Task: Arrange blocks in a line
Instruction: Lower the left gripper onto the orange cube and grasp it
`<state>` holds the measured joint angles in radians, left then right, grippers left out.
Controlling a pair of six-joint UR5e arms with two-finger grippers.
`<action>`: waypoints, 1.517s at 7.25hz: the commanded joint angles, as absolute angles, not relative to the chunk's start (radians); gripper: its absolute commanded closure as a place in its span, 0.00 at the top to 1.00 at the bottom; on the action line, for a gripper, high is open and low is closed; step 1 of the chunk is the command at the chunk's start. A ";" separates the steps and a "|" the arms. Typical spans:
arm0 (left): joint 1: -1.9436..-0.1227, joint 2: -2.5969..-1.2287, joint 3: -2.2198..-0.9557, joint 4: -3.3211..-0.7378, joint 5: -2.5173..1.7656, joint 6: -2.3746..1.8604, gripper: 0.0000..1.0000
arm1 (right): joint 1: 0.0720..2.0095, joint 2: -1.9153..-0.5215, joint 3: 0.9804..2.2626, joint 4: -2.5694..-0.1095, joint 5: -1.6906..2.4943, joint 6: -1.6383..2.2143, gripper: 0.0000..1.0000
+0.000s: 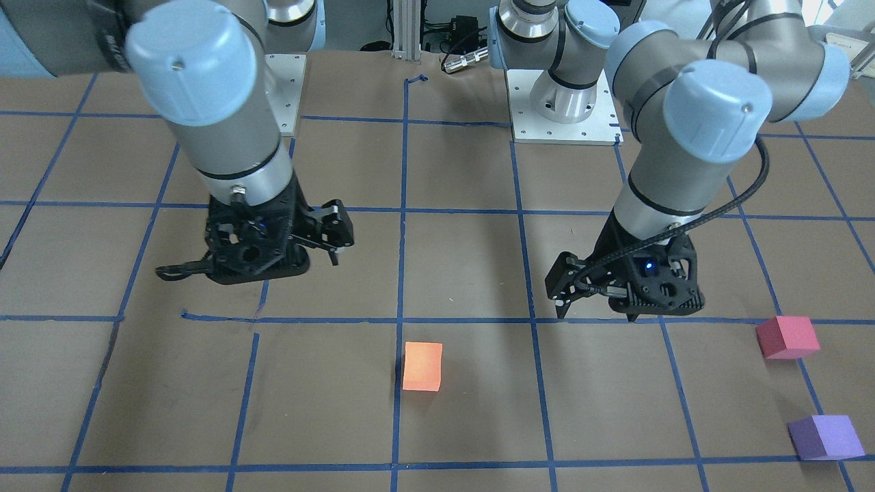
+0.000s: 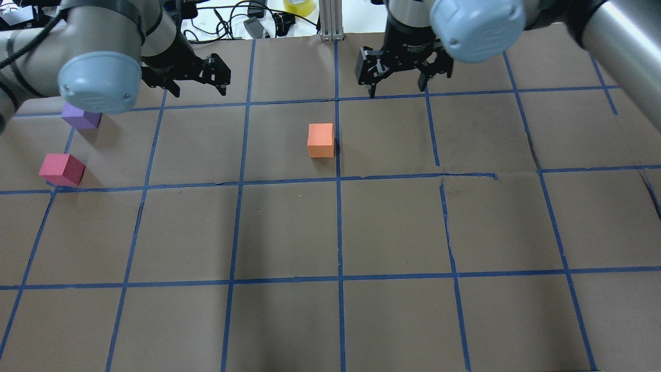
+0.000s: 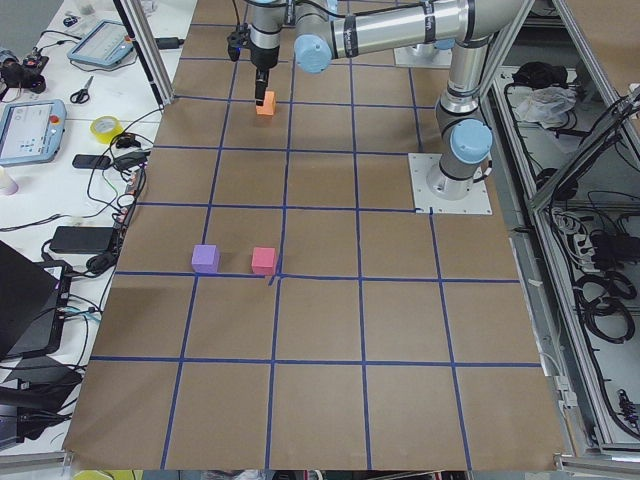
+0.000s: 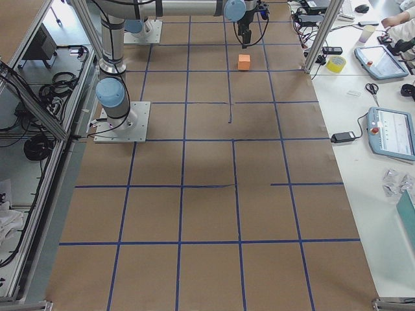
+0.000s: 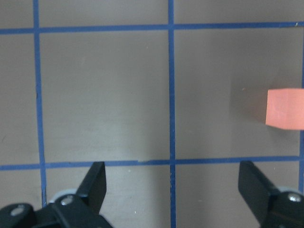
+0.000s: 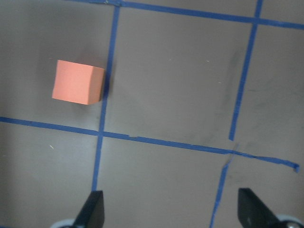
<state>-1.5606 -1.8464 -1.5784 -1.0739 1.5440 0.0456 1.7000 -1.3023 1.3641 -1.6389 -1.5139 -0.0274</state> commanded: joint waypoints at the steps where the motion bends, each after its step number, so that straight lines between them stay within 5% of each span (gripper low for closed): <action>1: -1.624 -2.000 -1.533 -0.919 1.537 0.013 1.00 | 1.530 -1.429 1.429 -1.545 -1.509 -0.261 1.00; 4: -1.777 -2.184 -1.366 -0.917 1.539 -0.153 1.00 | 1.526 -1.602 1.557 -1.540 -1.517 -0.236 1.00; 11: -1.853 -2.261 -1.368 -1.006 1.549 -0.187 1.00 | 1.529 -1.650 1.629 -1.534 -1.574 -0.029 1.00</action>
